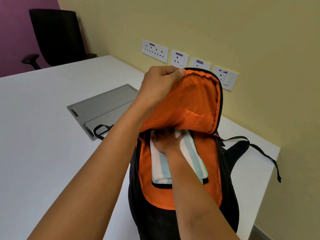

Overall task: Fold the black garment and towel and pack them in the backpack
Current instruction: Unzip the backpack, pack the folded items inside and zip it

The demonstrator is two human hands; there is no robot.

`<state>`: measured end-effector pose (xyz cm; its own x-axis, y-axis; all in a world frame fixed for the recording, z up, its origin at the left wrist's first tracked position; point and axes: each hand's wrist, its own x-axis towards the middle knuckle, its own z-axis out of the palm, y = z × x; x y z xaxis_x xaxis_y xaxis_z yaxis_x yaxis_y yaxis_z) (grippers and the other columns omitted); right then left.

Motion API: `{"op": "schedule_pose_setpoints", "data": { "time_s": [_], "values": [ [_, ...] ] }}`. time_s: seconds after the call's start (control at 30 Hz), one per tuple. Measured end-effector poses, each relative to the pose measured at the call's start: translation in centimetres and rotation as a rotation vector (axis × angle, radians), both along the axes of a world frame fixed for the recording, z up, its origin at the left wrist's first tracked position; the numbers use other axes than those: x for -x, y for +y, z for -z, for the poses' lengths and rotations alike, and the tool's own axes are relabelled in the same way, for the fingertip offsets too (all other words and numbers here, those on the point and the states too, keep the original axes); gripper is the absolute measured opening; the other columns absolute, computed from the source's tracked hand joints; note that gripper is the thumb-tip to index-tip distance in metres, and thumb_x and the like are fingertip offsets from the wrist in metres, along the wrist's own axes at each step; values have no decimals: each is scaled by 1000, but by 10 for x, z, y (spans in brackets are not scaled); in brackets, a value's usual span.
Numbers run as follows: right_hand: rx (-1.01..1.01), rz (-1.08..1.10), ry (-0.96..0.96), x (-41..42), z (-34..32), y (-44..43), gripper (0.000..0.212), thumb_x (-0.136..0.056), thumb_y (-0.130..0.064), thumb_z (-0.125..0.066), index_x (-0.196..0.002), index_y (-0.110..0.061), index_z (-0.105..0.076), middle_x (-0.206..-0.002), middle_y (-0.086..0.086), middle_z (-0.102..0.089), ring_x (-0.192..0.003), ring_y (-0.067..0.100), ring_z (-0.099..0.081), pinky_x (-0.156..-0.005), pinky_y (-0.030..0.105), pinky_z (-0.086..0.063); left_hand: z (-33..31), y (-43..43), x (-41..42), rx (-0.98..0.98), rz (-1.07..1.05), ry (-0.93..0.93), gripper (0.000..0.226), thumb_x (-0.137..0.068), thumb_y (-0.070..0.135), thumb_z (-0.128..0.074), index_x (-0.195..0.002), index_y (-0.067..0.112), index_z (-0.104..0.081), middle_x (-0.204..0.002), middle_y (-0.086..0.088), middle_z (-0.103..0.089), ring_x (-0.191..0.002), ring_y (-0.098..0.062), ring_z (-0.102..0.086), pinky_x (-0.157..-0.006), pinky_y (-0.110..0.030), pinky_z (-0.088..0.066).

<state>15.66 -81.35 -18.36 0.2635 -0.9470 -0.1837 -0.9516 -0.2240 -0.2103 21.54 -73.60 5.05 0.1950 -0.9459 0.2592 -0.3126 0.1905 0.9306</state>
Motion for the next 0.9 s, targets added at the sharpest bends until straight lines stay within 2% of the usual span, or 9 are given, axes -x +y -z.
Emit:
{"op": "schedule_pose_setpoints", "data": {
  "time_s": [0.07, 0.17, 0.37, 0.5, 0.57, 0.67, 0.73, 0.9],
  "values": [
    [-41, 20, 21, -1, 2, -11, 65, -90, -63, -13, -149, -35, -12, -159, -2, -8, -146, 30, 1, -100, 73, 11, 0, 1, -2, -3, 18, 8, 19, -93, 31, -56, -95, 21, -73, -90, 12, -68, -93, -6, -62, -83, -20, -48],
    [-96, 9, 2, 2, 0, -12, 66, -91, -65, -13, -150, -37, -7, -160, -5, -2, -147, 27, 4, -103, 71, 13, 0, 3, -4, -3, 20, 15, 20, -93, 30, -57, -98, 20, -73, -90, 12, -67, -94, -6, -62, -84, -18, -47],
    [106, -14, -153, 25, -12, 25, 45, -100, -46, -20, -143, -38, -30, -153, -10, -26, -145, 11, -8, -111, 63, 6, 4, 11, 2, 17, -10, 3, 23, -94, 32, -54, -102, 20, -72, -98, 10, -67, -99, -9, -60, -86, -23, -47],
    [158, 1, -111, 43, -9, 52, 46, -100, -41, -21, -146, -41, -23, -157, -11, -18, -147, 15, -4, -111, 63, 5, 11, 22, 7, 17, -21, -9, 25, -94, 33, -54, -108, 21, -71, -103, 9, -67, -104, -10, -59, -91, -26, -45],
    [184, 33, -119, 51, -3, 70, 54, -95, -49, -9, -147, -43, -20, -157, -11, -17, -147, 18, -6, -110, 64, 1, 16, 29, 10, 25, -5, -25, 26, -95, 32, -53, -110, 20, -70, -108, 7, -68, -105, -10, -58, -91, -25, -44],
    [248, 57, -139, 60, 5, 102, 76, -80, -62, 11, -147, -41, -18, -158, -9, -17, -147, 20, -7, -111, 63, -2, 22, 40, 13, 30, 14, -39, 26, -94, 32, -54, -110, 18, -70, -108, 6, -68, -106, -10, -58, -93, -26, -45],
    [233, 54, -127, 68, 8, 119, 80, -77, -68, 19, -149, -41, -7, -159, -9, -8, -148, 20, 1, -113, 60, 2, 27, 46, 15, 25, 19, -58, 27, -94, 32, -54, -111, 18, -70, -111, 4, -68, -107, -11, -58, -95, -28, -46],
    [193, 11, -77, 81, 13, 158, 89, -61, -67, 38, -143, -37, 19, -159, -6, 14, -146, 20, 16, -114, 55, 8, 39, 63, 18, 23, 72, -109, 27, -94, 29, -54, -112, 15, -69, -114, 1, -68, -109, -11, -58, -97, -30, -45]
  ]
}}
